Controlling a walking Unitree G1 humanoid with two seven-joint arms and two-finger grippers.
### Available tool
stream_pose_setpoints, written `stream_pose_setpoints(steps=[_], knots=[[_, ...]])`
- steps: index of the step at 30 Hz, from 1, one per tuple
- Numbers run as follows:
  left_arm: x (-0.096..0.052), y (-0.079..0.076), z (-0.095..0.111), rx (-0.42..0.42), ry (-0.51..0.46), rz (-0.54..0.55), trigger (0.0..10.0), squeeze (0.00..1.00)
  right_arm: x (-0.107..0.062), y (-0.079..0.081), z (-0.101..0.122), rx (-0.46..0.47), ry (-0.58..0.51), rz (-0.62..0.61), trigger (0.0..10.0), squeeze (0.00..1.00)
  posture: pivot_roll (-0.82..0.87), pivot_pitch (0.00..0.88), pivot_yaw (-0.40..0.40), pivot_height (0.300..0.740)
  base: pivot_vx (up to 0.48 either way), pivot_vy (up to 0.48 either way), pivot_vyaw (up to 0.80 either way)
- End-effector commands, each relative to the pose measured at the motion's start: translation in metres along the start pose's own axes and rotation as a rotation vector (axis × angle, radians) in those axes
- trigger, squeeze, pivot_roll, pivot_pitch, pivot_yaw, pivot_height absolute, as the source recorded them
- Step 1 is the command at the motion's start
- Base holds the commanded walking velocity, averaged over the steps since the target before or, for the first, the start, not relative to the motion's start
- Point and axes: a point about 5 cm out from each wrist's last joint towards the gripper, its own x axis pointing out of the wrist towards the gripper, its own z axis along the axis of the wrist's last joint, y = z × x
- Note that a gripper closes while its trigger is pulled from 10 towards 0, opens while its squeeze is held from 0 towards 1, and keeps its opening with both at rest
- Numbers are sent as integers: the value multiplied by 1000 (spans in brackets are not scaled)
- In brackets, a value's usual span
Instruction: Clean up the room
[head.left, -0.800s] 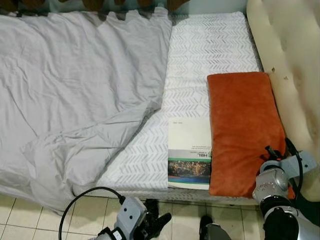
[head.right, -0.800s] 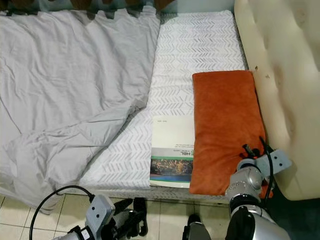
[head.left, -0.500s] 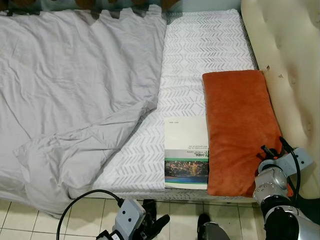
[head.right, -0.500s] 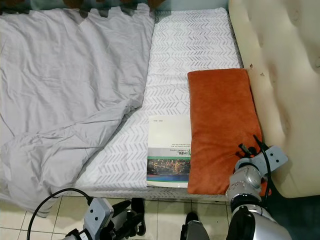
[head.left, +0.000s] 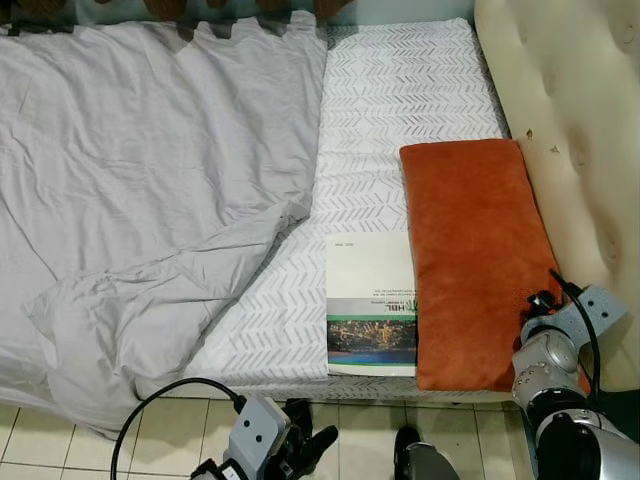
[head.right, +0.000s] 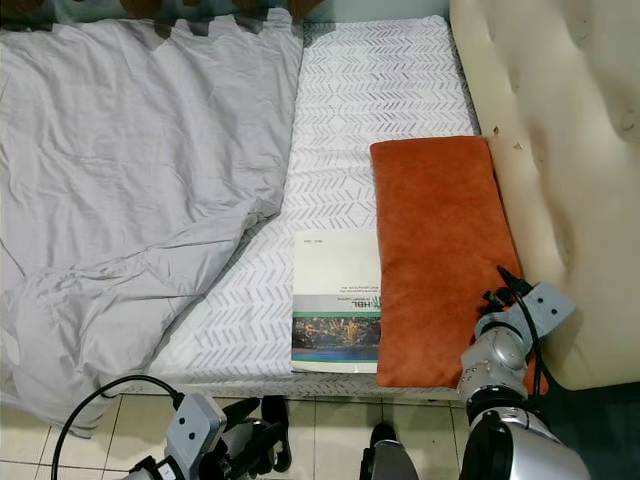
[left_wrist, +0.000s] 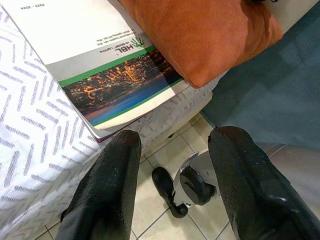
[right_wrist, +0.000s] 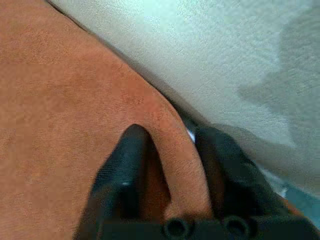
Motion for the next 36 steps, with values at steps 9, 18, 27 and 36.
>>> stream_pose_setpoints(steps=[9,18,27,36], knots=[[-6,-2,-5,2,28,10,10000,0,0,-3,14,-258,-153,-59,10000,1000,158,438,42,740,0,0,0],[9,19,-5,22,21,95,10000,0,-8,16,26,-300,-307,77,10000,1000,111,300,-25,740,0,0,0],[24,65,26,74,-81,308,10000,0,-60,-12,-36,-332,-174,264,10000,1000,47,37,-47,740,0,0,0],[33,87,23,25,-113,431,10000,0,-102,-66,-46,-425,-100,285,10000,1000,-5,0,-42,740,0,0,0]])
